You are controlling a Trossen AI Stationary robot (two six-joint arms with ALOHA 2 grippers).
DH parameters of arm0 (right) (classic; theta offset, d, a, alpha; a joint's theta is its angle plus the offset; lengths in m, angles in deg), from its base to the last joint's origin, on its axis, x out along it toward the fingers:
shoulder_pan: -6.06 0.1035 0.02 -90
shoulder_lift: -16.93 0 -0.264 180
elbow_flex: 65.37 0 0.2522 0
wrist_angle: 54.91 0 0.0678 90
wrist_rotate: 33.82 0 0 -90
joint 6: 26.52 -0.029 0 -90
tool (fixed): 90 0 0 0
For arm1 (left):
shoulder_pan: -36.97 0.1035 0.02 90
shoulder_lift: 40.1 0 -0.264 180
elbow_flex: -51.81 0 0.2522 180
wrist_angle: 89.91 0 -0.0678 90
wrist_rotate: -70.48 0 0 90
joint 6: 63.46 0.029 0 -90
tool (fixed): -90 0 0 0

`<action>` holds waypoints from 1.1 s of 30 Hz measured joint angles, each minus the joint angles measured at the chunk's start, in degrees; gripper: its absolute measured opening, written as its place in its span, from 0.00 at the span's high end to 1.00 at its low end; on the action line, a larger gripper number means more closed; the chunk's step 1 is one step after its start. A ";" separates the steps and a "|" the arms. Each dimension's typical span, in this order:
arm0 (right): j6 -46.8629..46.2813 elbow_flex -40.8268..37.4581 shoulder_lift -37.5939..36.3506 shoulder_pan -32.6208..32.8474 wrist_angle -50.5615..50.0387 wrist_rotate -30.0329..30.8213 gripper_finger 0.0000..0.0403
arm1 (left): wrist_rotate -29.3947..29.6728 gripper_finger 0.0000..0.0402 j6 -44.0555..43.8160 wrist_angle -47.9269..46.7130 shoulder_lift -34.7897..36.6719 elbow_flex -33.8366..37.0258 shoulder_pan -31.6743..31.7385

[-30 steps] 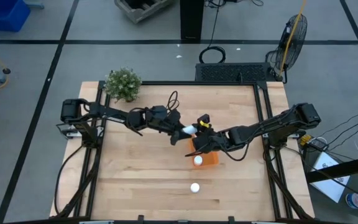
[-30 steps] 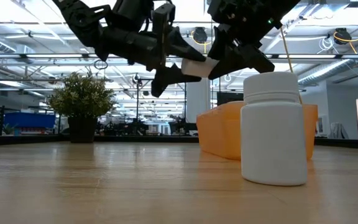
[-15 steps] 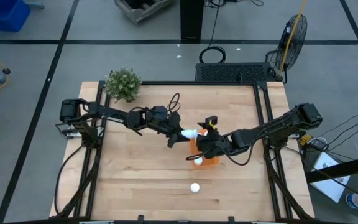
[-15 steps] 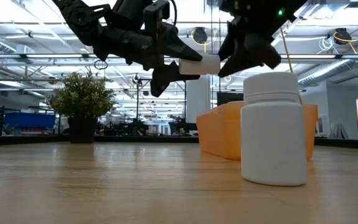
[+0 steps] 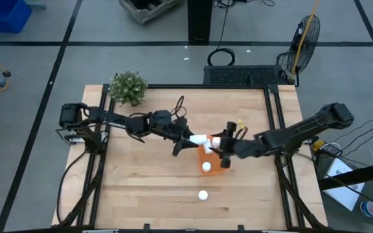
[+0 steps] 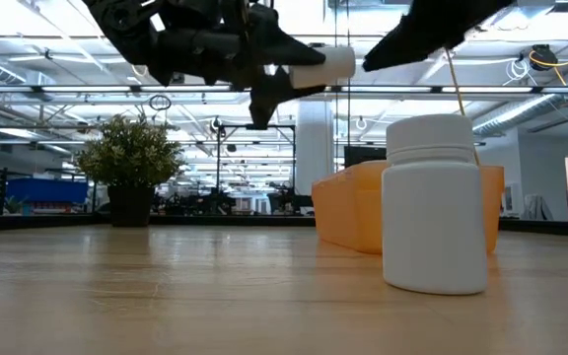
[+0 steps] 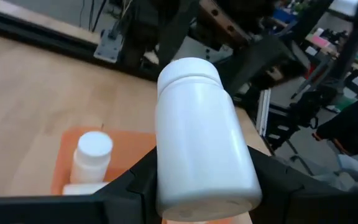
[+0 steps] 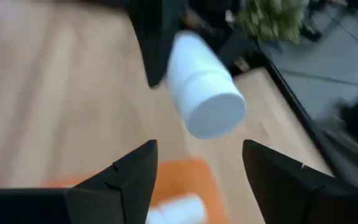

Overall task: Pick and place pill bottles into a basket
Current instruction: Adjust the white medicine bottle in the orange bin

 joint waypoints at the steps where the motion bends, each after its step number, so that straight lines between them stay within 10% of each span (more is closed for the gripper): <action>1: -0.08 -2.60 -1.83 -0.30 3.69 -0.23 0.44 | 0.02 0.57 0.13 0.60 0.00 0.00 -0.23; 13: -16.04 -17.12 -5.52 -13.04 32.07 -26.72 0.29 | 2.26 0.57 4.21 3.59 0.00 0.04 -2.35; 22: -16.82 -16.97 0.07 -13.37 46.07 -32.74 0.18 | 3.69 0.57 4.93 3.13 -0.02 0.02 -2.33; 33: -17.75 -16.99 4.00 -14.53 50.20 -34.14 0.48 | 3.20 0.57 5.07 3.10 -0.02 0.00 -2.37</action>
